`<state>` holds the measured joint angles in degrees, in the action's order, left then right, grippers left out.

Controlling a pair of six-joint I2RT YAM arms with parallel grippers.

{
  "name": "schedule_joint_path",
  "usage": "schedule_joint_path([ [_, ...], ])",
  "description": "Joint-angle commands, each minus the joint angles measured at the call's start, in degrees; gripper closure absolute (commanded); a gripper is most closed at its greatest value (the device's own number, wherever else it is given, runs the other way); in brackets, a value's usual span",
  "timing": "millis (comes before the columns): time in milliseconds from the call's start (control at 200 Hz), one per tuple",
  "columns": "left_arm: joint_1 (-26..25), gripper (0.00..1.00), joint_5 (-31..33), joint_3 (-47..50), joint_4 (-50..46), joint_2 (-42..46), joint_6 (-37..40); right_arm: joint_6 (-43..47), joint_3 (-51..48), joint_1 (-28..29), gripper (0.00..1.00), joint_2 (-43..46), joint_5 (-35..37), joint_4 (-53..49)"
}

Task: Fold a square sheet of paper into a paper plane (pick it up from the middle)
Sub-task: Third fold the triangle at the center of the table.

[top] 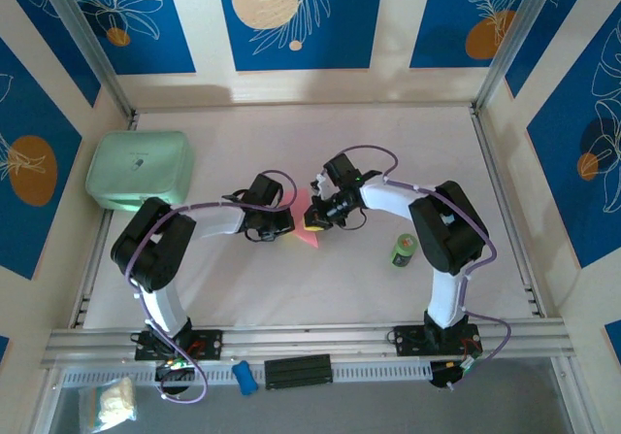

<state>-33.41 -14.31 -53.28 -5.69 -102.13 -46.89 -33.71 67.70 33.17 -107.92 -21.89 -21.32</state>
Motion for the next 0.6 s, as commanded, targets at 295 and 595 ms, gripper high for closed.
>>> schedule_joint_path([
  [295,0.05,0.92,0.07,0.41,-0.55,-1.94,-2.91,-6.31,1.47,3.48,1.00,-5.28,4.14,-0.78],
  [595,0.02,0.93,0.31,0.45,-0.94,-1.97,-3.01,-10.02,2.93,3.39,1.00,-6.56,5.68,0.10],
])
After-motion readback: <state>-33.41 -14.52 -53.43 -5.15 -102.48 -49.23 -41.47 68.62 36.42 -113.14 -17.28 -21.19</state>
